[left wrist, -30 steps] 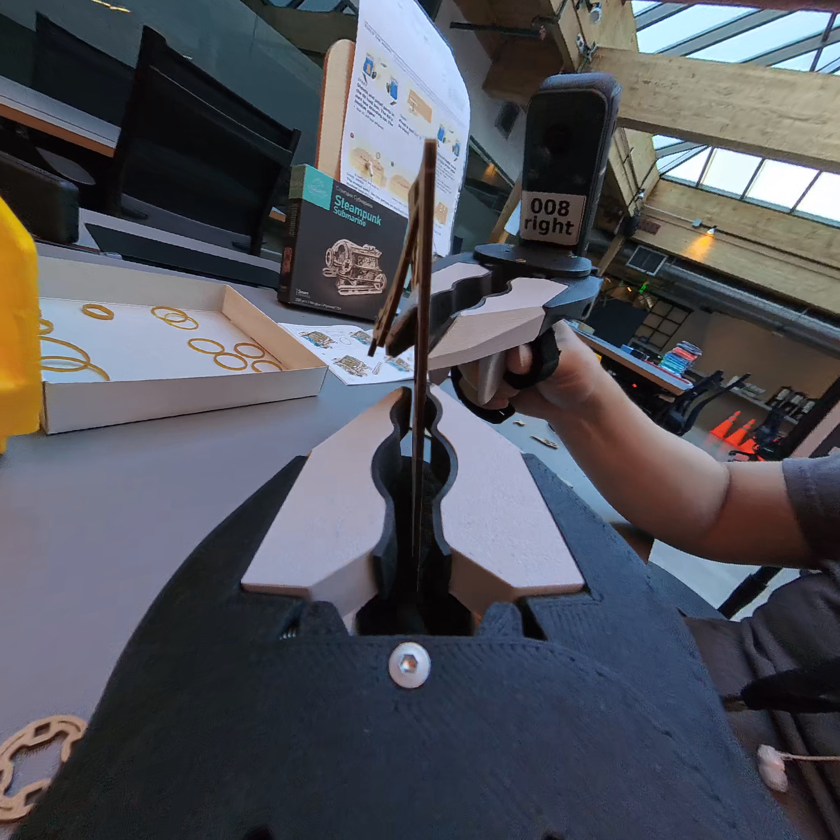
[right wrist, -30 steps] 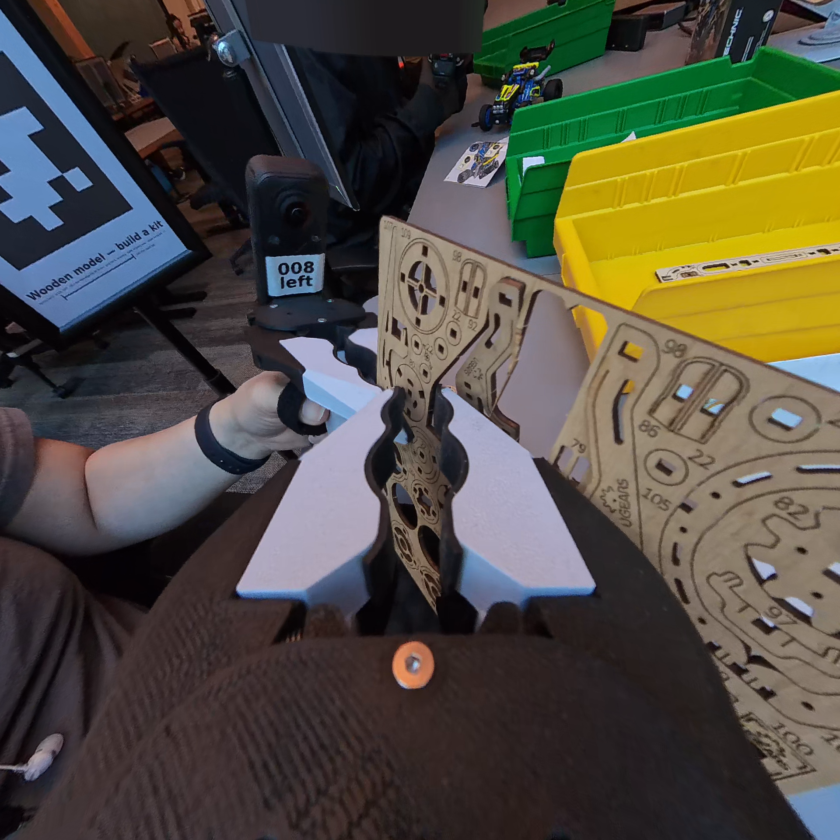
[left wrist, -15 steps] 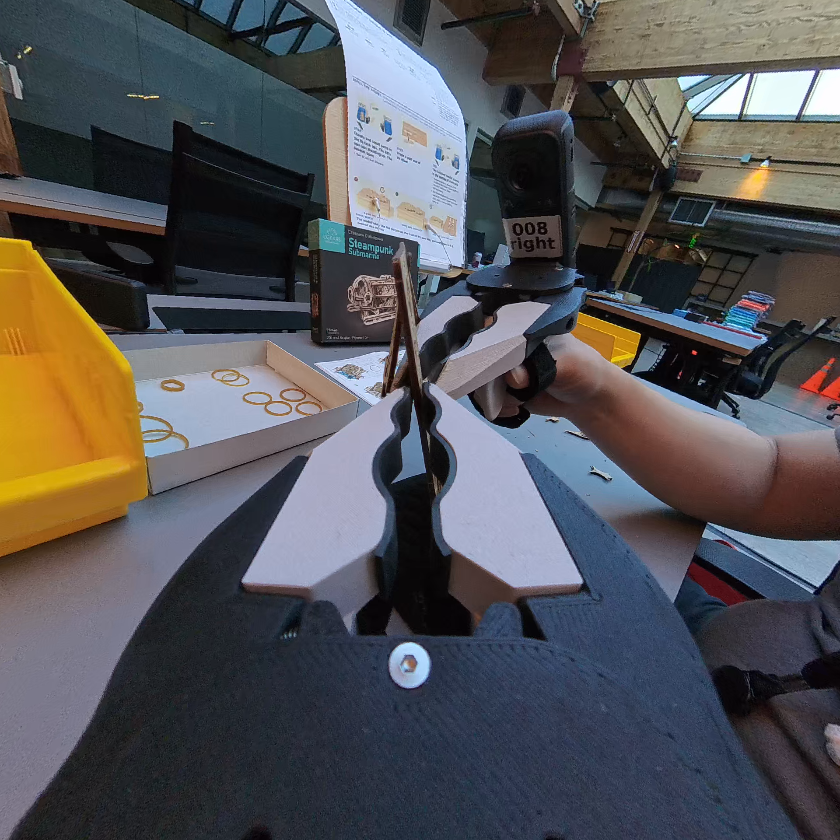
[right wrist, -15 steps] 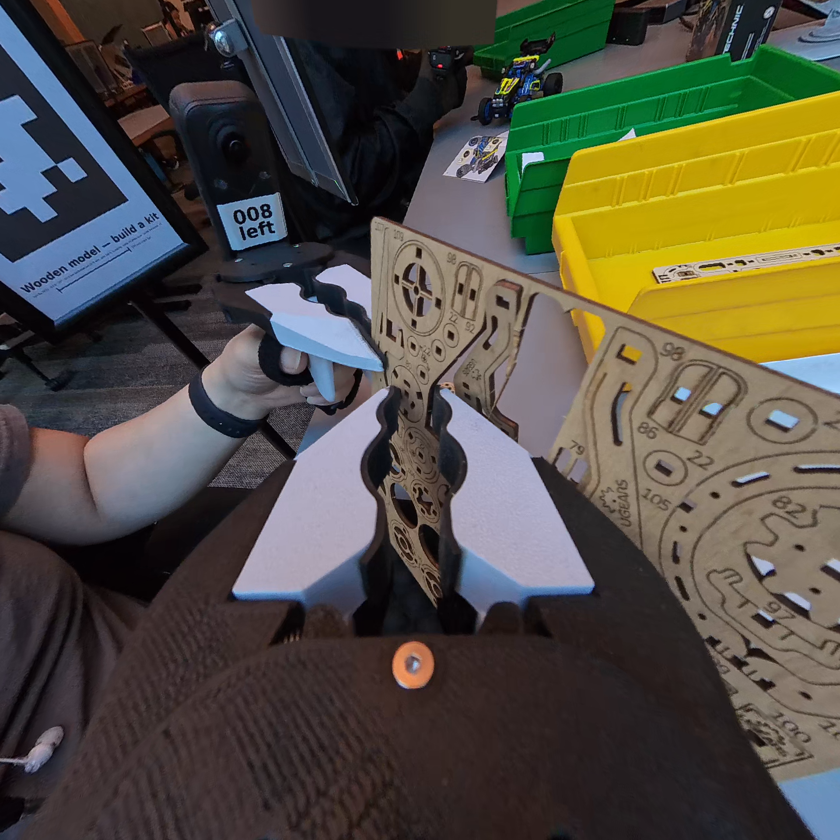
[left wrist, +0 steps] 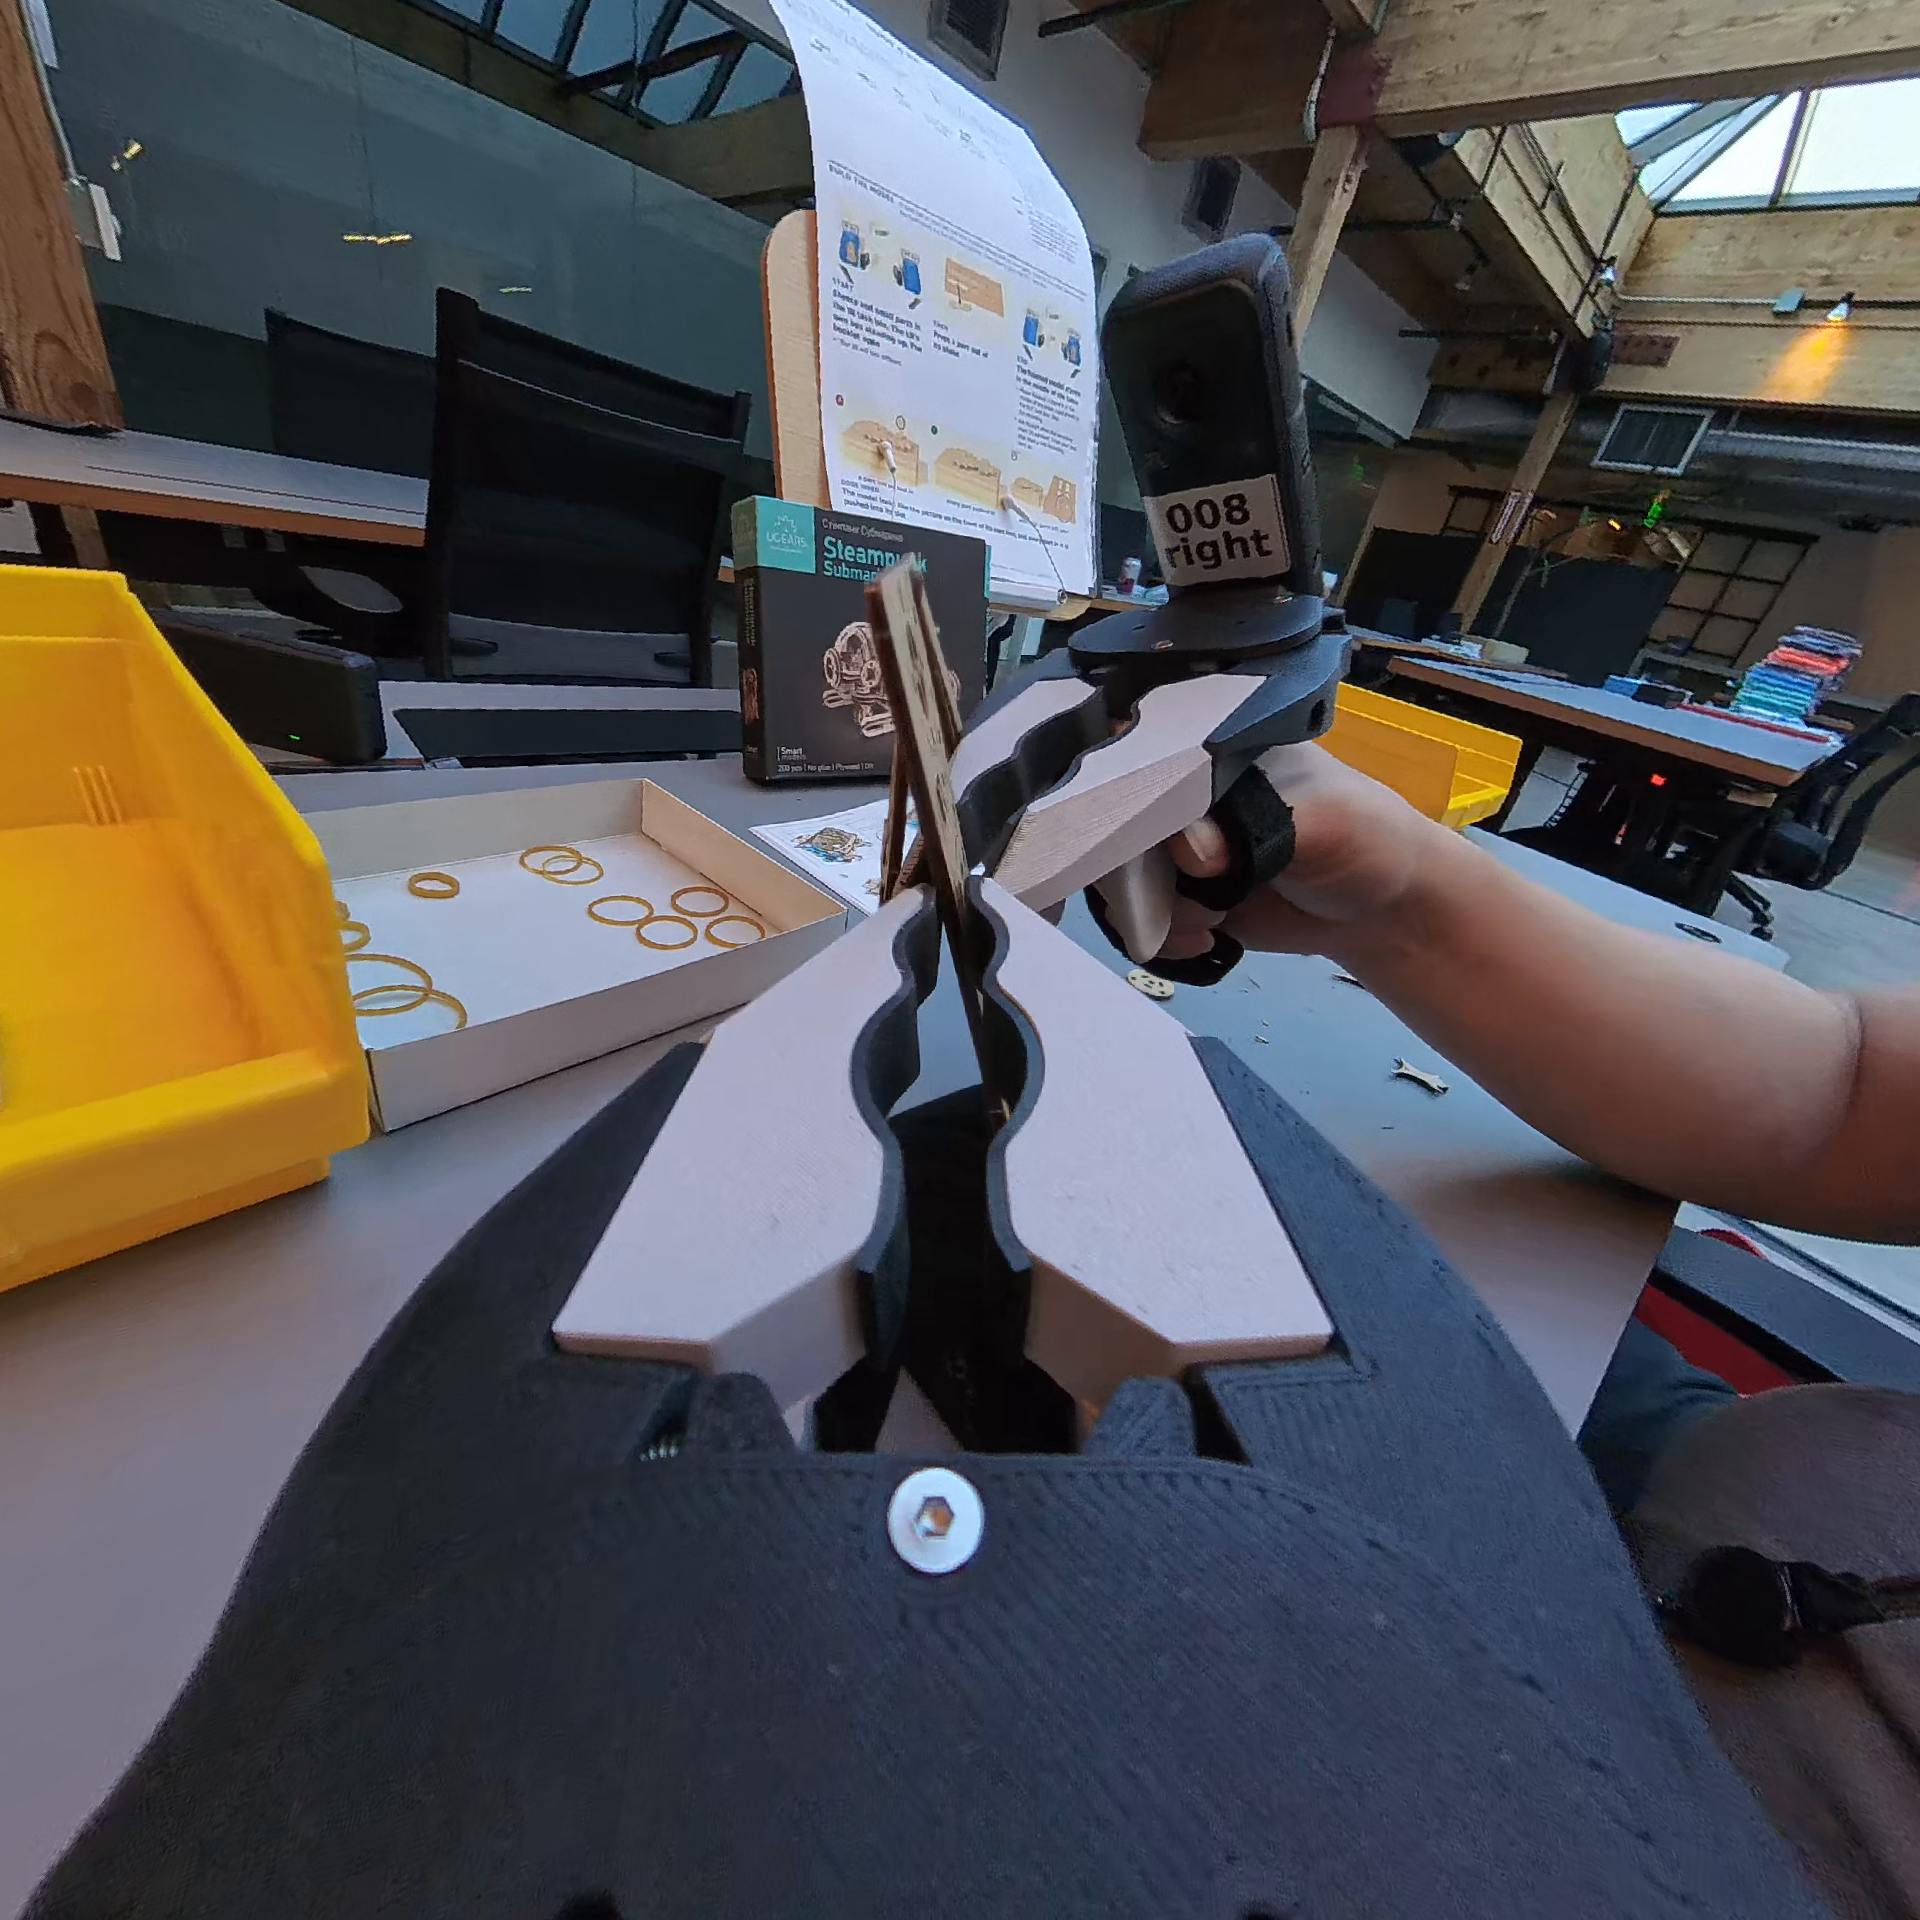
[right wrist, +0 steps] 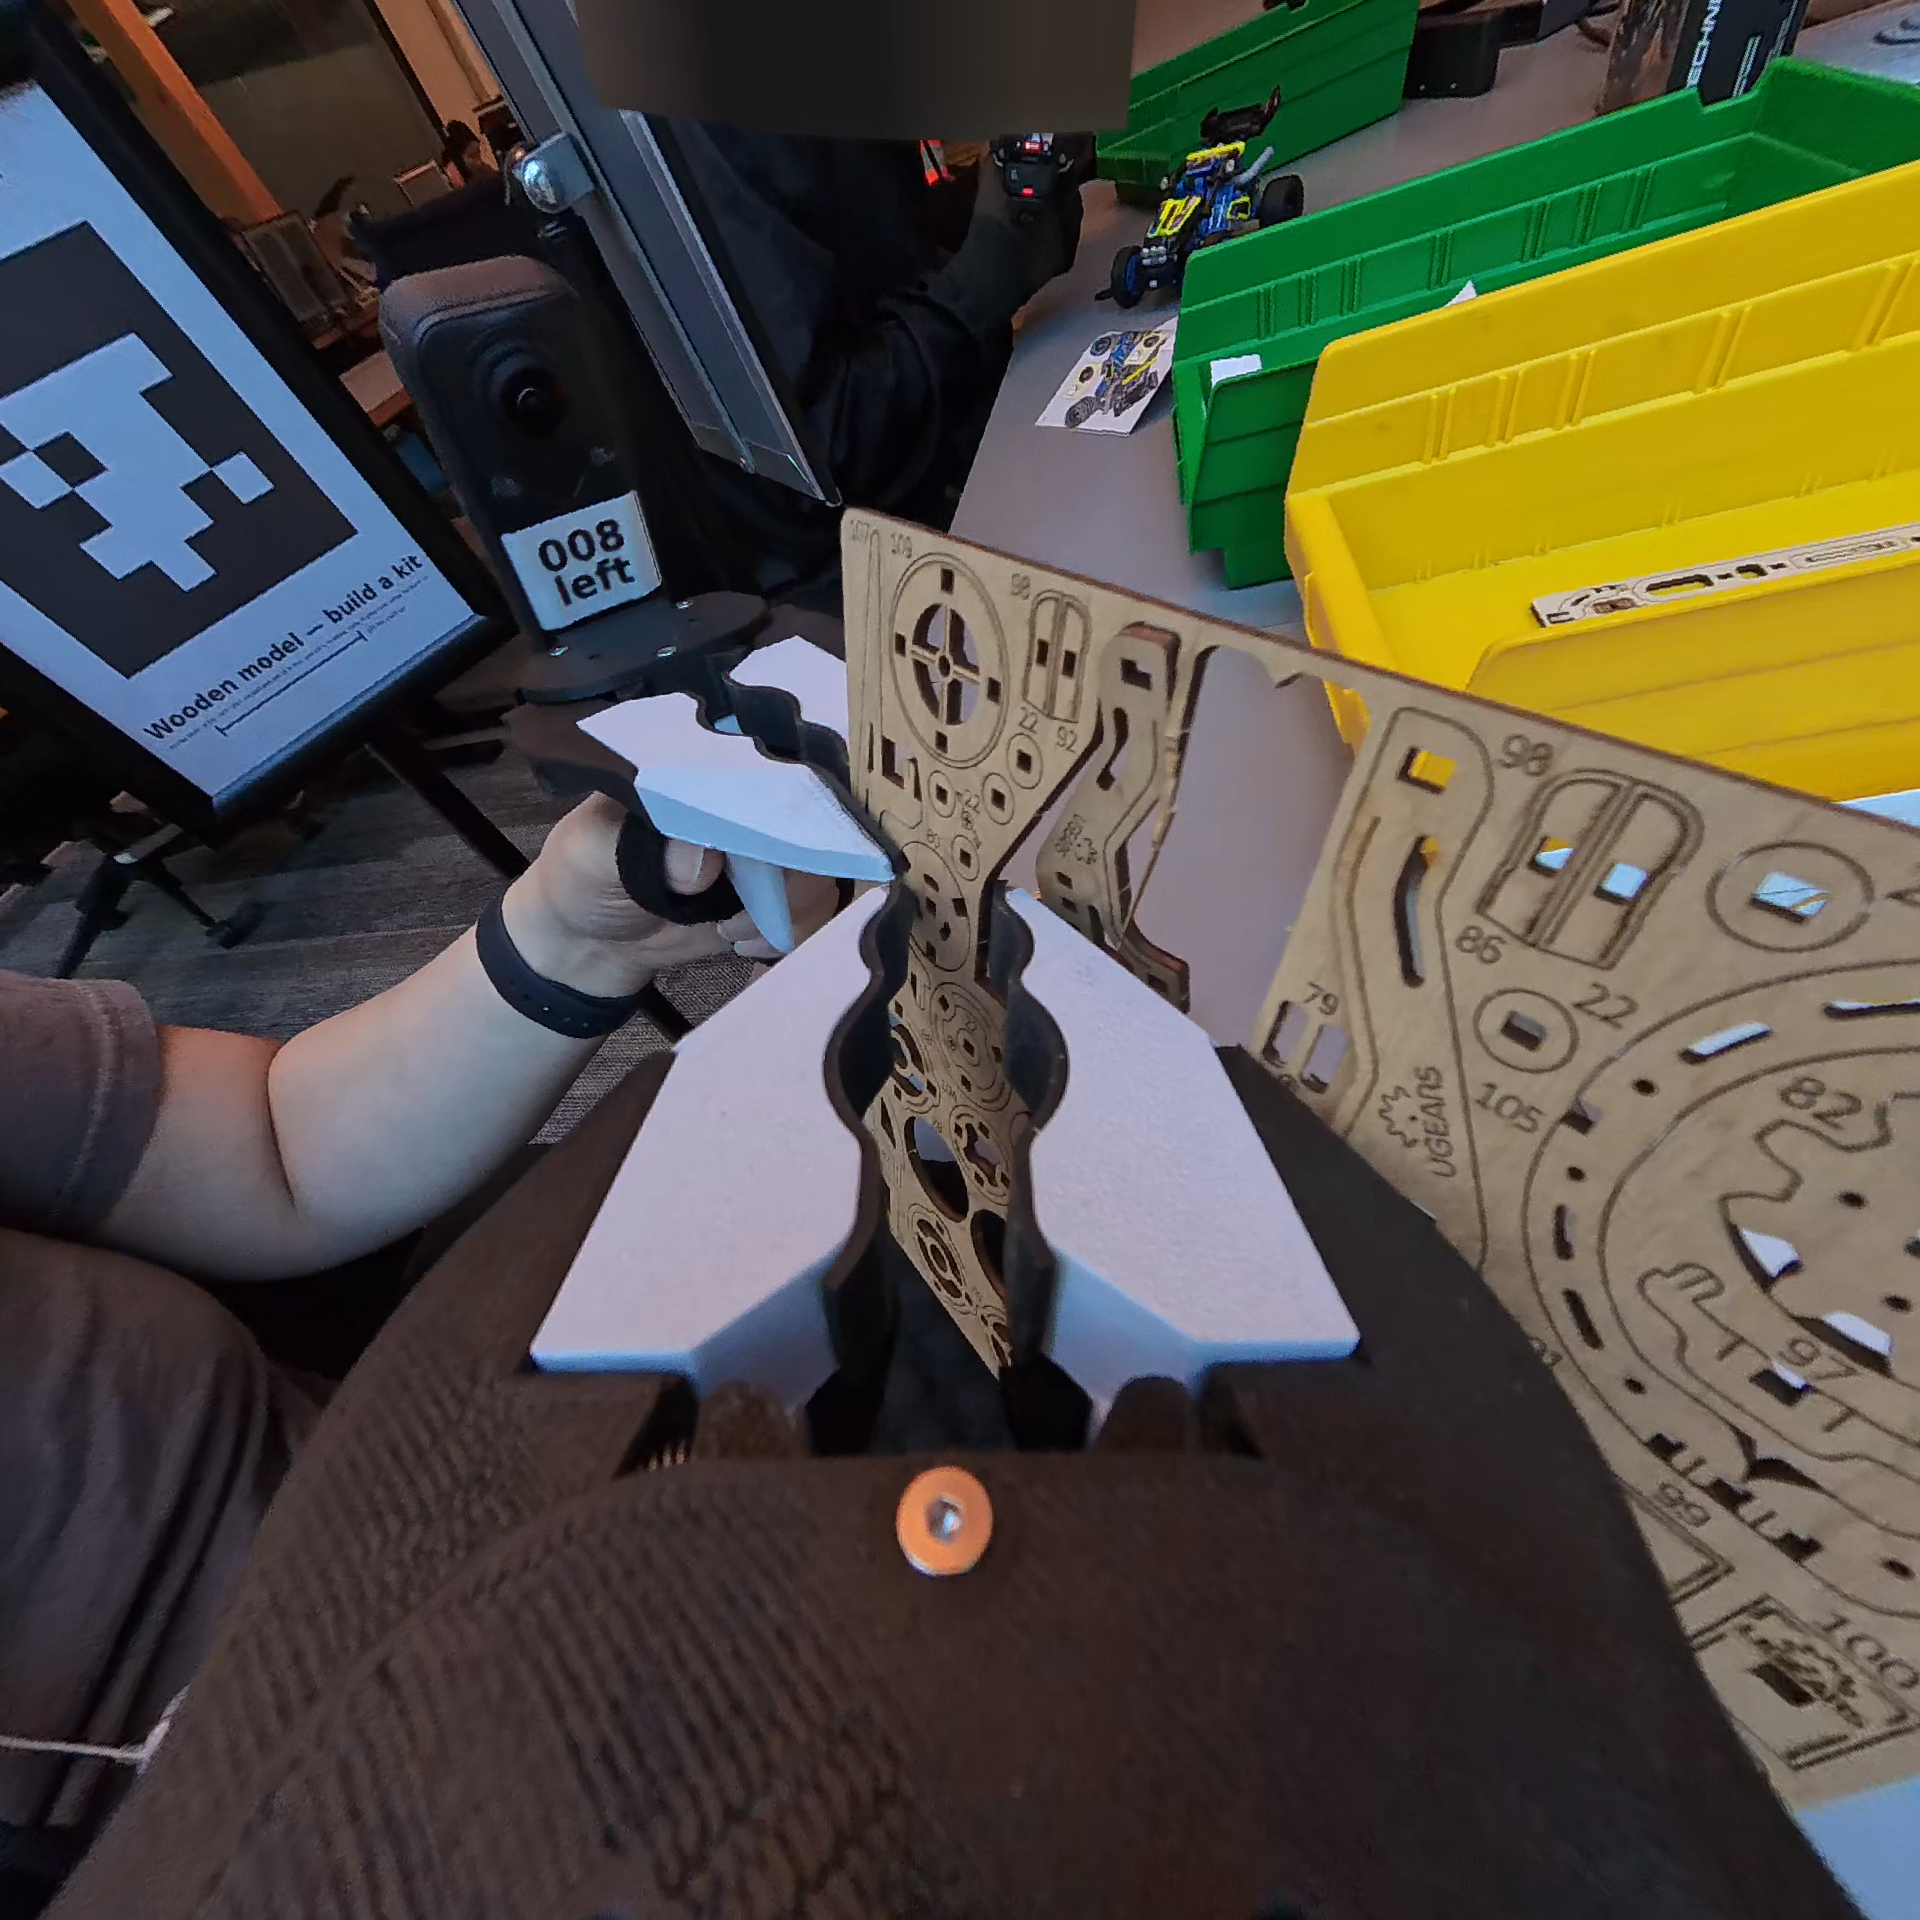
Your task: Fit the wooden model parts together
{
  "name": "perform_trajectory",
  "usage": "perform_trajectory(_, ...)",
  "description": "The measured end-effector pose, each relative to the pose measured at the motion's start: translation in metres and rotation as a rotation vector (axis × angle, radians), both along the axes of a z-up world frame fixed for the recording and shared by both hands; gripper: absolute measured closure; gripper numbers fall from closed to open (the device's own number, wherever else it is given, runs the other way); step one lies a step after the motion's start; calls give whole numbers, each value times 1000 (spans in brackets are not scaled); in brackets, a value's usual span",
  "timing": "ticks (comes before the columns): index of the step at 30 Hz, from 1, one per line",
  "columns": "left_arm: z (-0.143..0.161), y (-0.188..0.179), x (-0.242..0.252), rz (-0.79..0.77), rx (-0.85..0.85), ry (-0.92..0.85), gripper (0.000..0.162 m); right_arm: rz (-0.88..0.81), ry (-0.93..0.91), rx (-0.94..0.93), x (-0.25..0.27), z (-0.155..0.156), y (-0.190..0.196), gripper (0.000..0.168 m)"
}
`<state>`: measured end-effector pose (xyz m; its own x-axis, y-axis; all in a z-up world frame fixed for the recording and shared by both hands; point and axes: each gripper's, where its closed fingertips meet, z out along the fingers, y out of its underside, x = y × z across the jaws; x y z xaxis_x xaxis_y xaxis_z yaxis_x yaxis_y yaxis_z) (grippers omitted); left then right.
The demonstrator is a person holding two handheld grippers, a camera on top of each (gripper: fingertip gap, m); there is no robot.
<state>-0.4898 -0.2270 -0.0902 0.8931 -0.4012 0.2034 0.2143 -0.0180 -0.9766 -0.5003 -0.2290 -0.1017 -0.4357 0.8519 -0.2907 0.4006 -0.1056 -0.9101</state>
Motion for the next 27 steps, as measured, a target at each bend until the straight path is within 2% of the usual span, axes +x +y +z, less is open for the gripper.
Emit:
perform_trajectory(3,7,-3,-6,7,28,-58,156,-2,-3,8,0,-1,0,155)
perform_trajectory(4,9,-5,-7,-4,38,-71,161,-3,-3,10,0,-1,0,155)
perform_trajectory(8,7,-6,-6,-20,20,-47,161,-3,-4,14,-1,-2,-1,155)
perform_trajectory(10,4,-4,-3,-27,-3,-38,155,-5,-4,14,-1,-2,0,155)
perform_trajectory(11,2,-3,-2,-29,-18,-35,160,-2,-4,13,-1,-2,-1,155)
perform_trajectory(13,2,-2,-3,-22,-13,-42,161,-9,-3,16,-1,-2,0,155)
perform_trajectory(27,0,-3,-3,-29,-37,-117,162,-16,-21,-18,-2,-2,-1,156)
